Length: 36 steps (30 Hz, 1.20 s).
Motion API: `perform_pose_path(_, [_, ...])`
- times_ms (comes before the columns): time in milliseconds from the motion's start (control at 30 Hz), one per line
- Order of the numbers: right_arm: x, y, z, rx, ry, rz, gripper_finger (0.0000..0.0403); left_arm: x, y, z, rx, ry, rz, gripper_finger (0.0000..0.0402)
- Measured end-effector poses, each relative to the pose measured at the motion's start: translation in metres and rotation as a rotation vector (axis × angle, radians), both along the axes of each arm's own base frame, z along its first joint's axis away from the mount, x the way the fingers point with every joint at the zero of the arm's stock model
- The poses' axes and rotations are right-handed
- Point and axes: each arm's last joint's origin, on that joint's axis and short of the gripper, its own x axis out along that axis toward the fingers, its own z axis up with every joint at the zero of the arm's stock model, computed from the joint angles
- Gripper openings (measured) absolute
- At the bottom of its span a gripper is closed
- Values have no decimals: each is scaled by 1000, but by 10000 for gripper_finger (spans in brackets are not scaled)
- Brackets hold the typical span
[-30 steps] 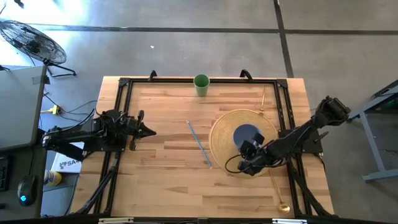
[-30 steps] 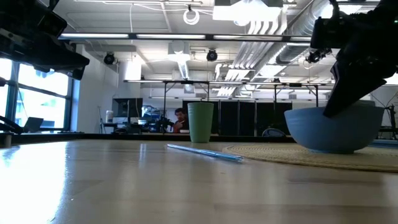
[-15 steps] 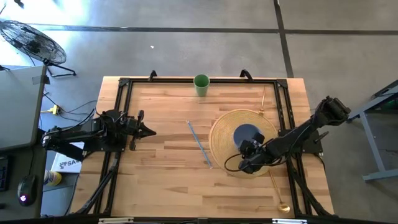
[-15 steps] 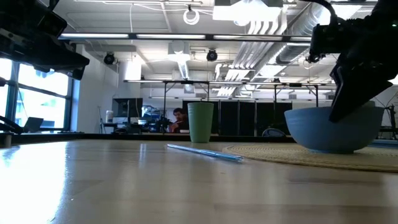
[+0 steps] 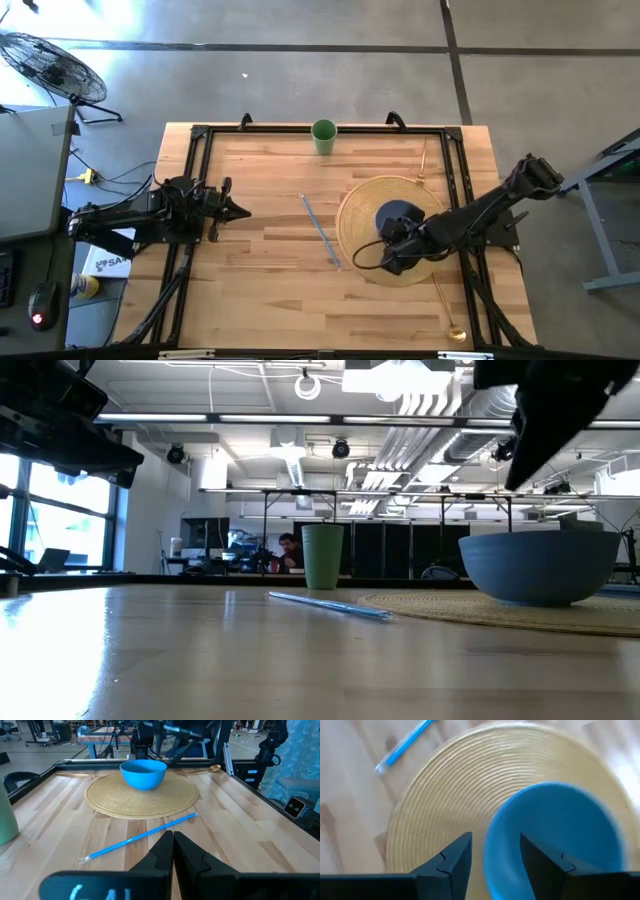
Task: Pick & Place Utensil
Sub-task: Put the gold fork into the blue bowl on the brown mat
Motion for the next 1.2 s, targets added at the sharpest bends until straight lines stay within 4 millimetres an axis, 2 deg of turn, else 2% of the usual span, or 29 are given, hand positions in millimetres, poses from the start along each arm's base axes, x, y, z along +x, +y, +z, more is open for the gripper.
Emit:
perform_pose_path(133, [2,-16,23,-60,-16,-160,162,0,0,0,0,0,-2,10])
perform_pose_path(300, [2,-52,28,-72,-13,-489,162,0,0,0,-1,0,-2,10])
perform_pose_path(567, [-8,-121,-1,-139,147,-722,162,0,0,0,-1,0,-2,10])
perform_pose_path(667, [-13,-145,-5,-195,155,-808,162,0,0,0,0,0,-2,10])
perform_pose_path(833, [-25,-182,-13,-197,199,-943,162,0,0,0,0,0,-1,10])
perform_pose_path(967, [-35,-203,-24,-168,212,-1016,162,0,0,0,0,0,-1,10])
perform_pose_path(1200, [-50,-224,-52,-159,160,-1117,162,0,0,0,0,0,1,10])
